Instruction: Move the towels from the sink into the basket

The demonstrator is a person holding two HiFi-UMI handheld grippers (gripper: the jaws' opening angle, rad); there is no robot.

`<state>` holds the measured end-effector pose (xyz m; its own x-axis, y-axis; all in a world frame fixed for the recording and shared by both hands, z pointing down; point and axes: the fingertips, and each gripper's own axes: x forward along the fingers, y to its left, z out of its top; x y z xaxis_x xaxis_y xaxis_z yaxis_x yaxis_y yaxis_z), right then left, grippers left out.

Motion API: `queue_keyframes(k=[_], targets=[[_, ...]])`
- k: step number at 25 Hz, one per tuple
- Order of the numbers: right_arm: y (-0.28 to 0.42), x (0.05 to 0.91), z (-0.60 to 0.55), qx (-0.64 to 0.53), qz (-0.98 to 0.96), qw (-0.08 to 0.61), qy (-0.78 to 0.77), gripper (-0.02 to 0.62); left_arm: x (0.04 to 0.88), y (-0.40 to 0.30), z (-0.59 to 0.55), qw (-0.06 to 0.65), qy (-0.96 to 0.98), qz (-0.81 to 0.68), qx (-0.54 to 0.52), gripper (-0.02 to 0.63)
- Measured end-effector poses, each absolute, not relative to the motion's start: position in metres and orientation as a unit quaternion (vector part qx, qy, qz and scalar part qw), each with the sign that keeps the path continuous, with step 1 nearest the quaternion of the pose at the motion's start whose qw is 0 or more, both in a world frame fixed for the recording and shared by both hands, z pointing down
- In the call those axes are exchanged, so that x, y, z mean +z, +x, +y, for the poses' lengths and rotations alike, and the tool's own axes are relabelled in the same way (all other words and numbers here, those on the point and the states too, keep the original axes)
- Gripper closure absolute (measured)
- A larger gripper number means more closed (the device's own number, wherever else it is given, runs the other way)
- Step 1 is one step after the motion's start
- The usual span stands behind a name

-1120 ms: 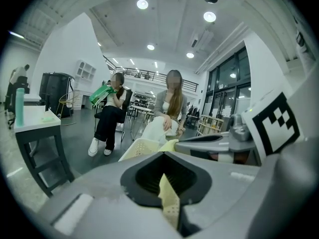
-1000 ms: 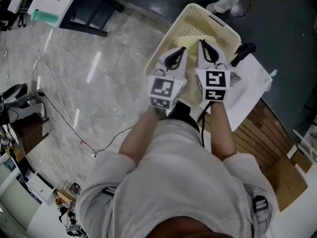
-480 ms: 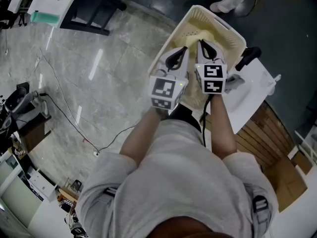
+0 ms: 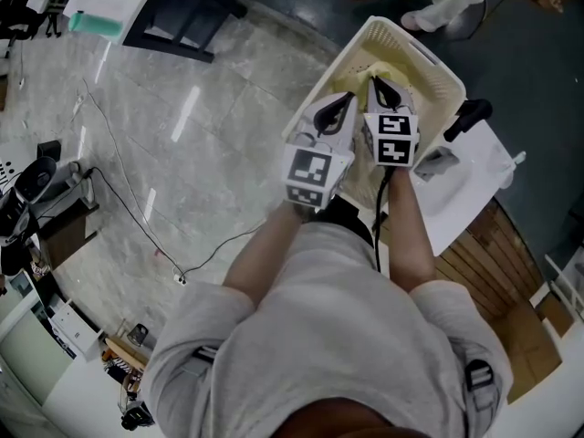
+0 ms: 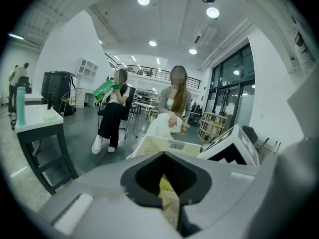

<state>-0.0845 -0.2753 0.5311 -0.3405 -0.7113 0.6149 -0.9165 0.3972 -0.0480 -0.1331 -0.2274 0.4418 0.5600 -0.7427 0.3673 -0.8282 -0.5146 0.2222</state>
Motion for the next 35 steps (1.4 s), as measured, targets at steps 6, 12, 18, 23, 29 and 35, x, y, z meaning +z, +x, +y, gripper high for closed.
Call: queue_keyframes(k=[6, 12, 18, 23, 29, 35], targets=[[-0.088, 0.537, -0.281, 0.203, -0.790, 0.256, 0.519, 0.584, 0.442, -0.142, -0.227, 0.186, 0.860, -0.460, 0.119, 0.589], [-0.095, 0.528, -0.280, 0.203, -0.797, 0.248, 0.511, 0.500, 0.441, -0.147, -0.232, 0.185, 0.858, -0.464, 0.119, 0.589], [-0.098, 0.504, -0.273, 0.185, -0.810, 0.234, 0.506, 0.482, 0.436, -0.142, -0.229, 0.183, 0.860, -0.463, 0.112, 0.589], [-0.090, 0.482, -0.267, 0.170, -0.813, 0.216, 0.514, 0.482, 0.429, -0.134, -0.222, 0.174, 0.864, -0.460, 0.109, 0.589], [-0.078, 0.464, -0.250, 0.159, -0.814, 0.201, 0.520, 0.522, 0.411, -0.121, -0.209, 0.172, 0.867, -0.457, 0.100, 0.589], [-0.063, 0.444, -0.229, 0.139, -0.809, 0.189, 0.539, 0.569, 0.404, -0.108, -0.189, 0.155, 0.875, -0.448, 0.096, 0.589]])
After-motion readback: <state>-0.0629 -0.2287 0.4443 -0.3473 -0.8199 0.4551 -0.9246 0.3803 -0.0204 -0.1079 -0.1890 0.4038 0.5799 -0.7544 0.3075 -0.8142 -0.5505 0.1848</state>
